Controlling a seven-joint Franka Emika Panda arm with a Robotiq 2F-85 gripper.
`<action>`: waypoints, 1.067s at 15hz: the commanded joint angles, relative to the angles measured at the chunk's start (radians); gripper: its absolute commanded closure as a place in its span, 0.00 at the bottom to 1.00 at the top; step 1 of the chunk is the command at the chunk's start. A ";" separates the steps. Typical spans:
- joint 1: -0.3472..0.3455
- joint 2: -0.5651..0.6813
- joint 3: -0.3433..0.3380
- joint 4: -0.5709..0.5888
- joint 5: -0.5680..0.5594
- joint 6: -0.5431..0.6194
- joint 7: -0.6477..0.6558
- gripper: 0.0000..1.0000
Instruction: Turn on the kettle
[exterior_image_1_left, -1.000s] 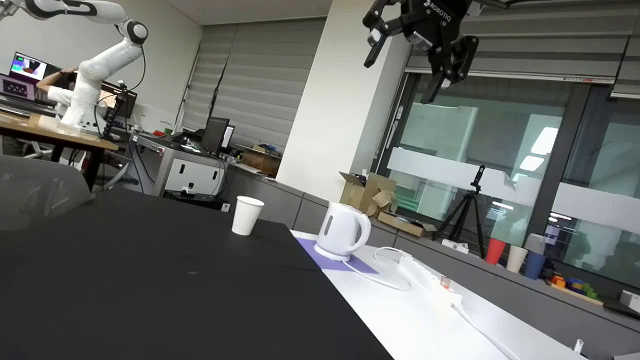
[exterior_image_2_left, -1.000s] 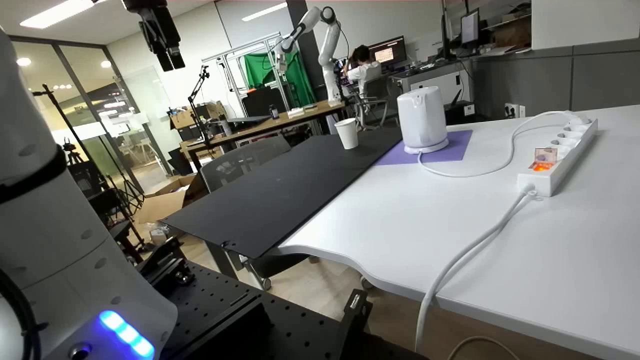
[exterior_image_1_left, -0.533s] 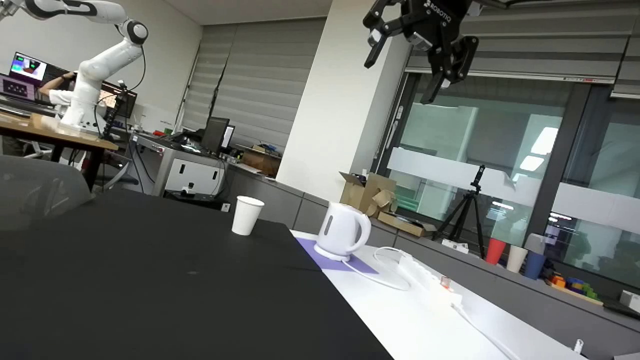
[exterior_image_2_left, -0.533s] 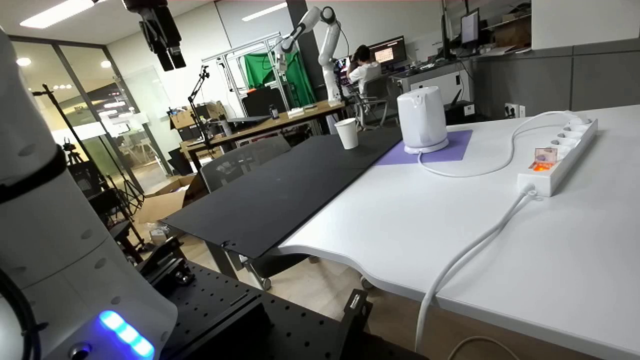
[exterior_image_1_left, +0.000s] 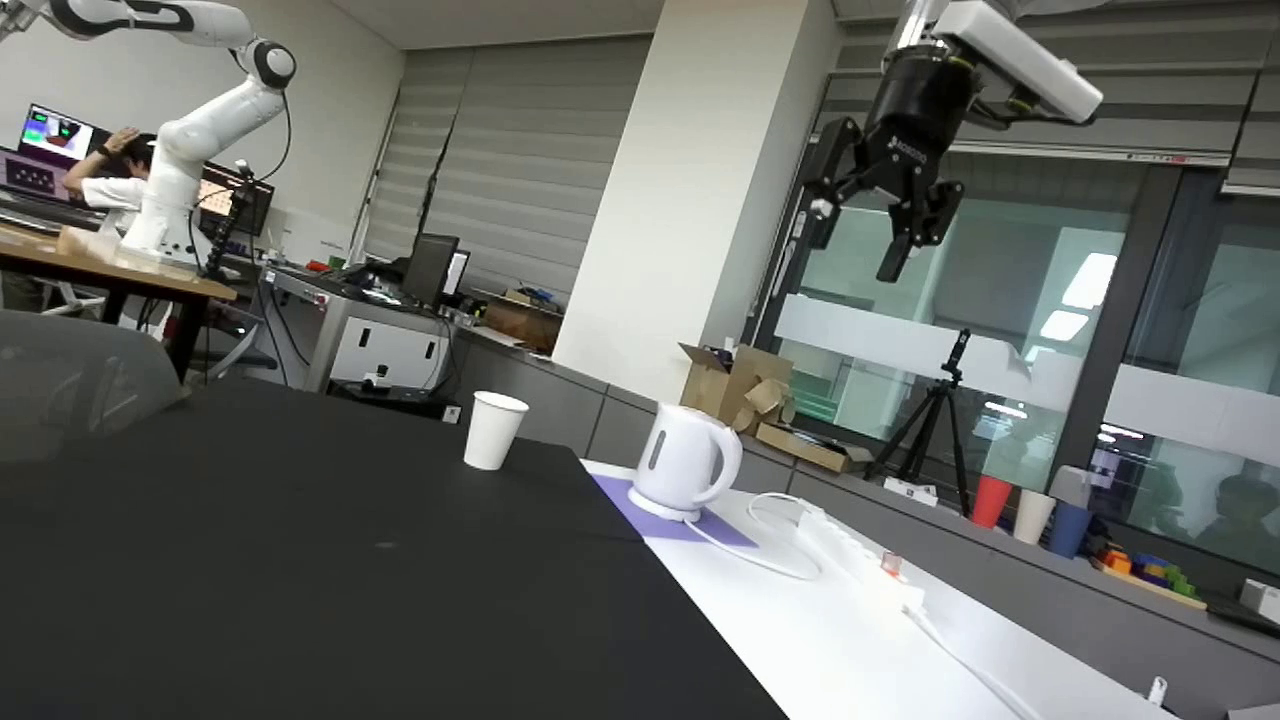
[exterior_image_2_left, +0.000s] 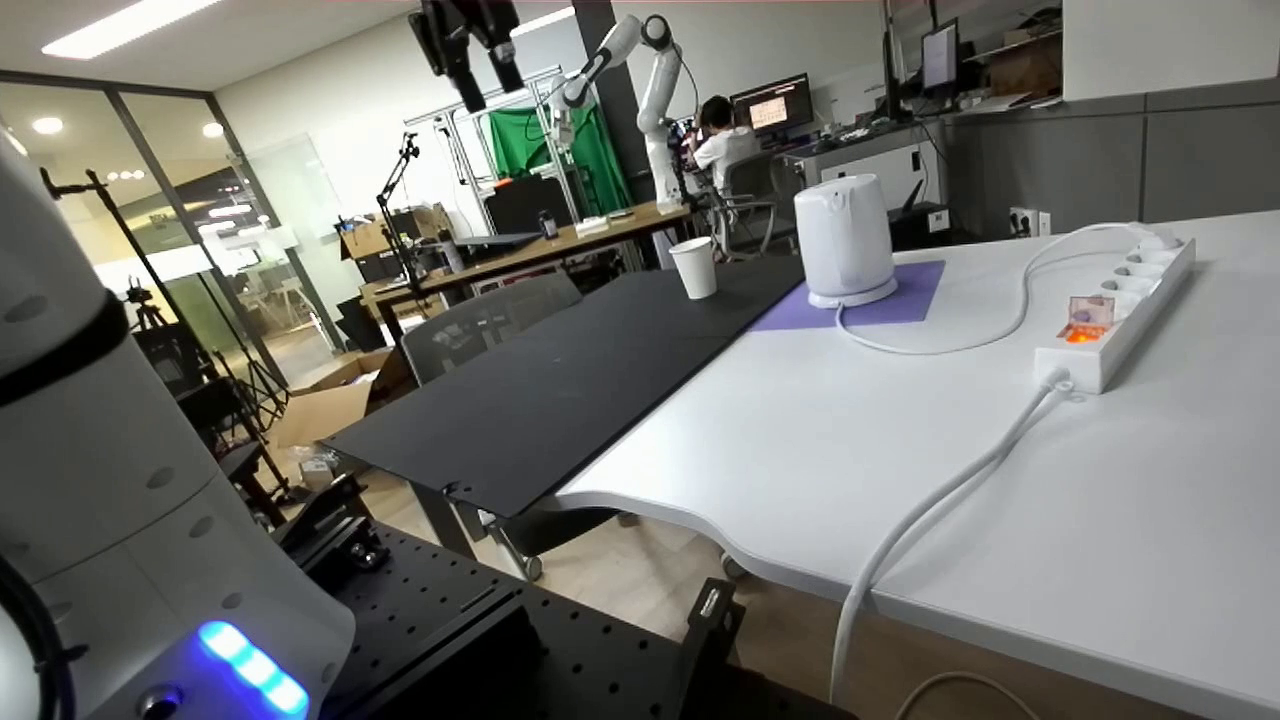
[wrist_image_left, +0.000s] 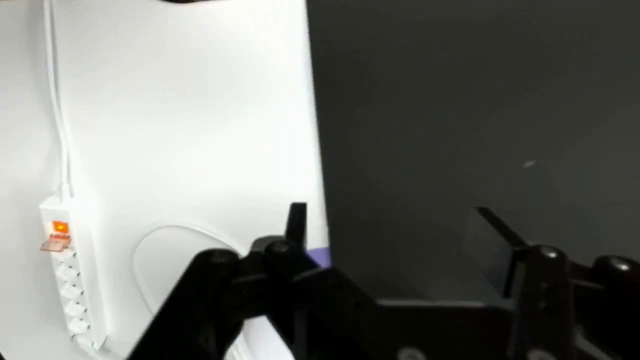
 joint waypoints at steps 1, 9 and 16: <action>-0.052 0.208 -0.081 0.167 -0.086 0.027 -0.088 0.47; -0.096 0.566 -0.183 0.572 -0.161 -0.034 -0.158 0.99; -0.089 0.581 -0.196 0.563 -0.164 -0.020 -0.155 0.99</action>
